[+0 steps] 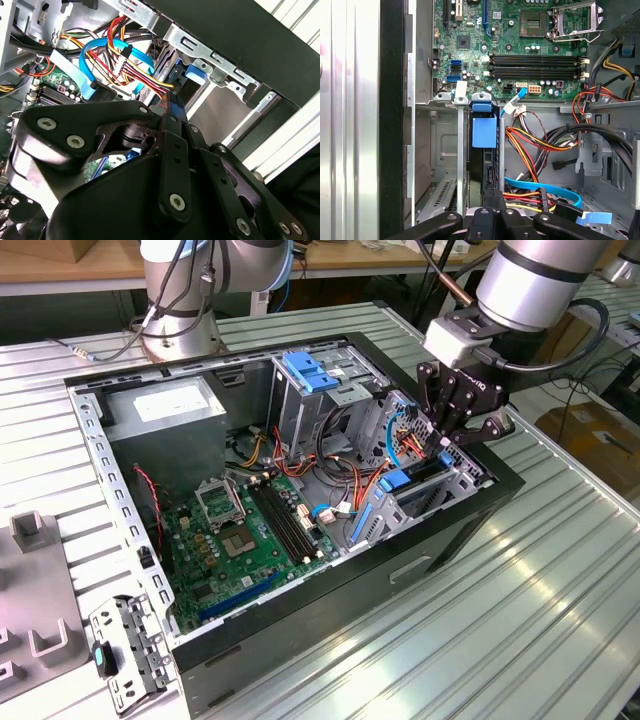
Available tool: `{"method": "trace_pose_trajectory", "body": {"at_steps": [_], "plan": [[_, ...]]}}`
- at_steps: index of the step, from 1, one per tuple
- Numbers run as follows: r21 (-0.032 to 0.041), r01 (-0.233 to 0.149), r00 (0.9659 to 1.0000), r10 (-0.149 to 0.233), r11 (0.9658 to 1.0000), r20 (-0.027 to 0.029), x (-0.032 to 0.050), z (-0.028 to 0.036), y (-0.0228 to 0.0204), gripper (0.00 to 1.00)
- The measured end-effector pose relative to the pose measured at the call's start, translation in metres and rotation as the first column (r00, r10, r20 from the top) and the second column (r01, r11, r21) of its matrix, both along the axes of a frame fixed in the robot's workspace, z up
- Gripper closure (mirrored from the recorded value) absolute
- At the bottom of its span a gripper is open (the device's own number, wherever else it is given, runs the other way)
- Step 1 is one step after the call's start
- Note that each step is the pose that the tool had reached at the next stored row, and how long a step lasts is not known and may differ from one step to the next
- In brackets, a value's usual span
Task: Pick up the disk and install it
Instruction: 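Insert the second disk wire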
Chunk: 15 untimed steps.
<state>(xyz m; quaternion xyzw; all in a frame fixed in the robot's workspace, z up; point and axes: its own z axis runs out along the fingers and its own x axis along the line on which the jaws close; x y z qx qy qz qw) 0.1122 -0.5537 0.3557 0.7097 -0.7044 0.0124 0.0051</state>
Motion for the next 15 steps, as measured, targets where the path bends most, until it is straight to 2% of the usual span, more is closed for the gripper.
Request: {"method": "trace_pose_trajectory", "body": {"at_steps": [11,12,14,15], "plan": [[0.0,0.0,1.0,0.0,1.0,0.0,-0.001,-0.0001,0.0,0.89],[0.0,0.0,1.0,0.0,1.0,0.0,-0.002,-0.0001,0.0001,0.89],[0.0001,0.0,1.0,0.0,1.0,0.0,-0.0118,-0.0004,0.0,0.89],[0.0001,0.0,1.0,0.0,1.0,0.0,-0.0125,-0.0004,-0.0001,0.89]]}}
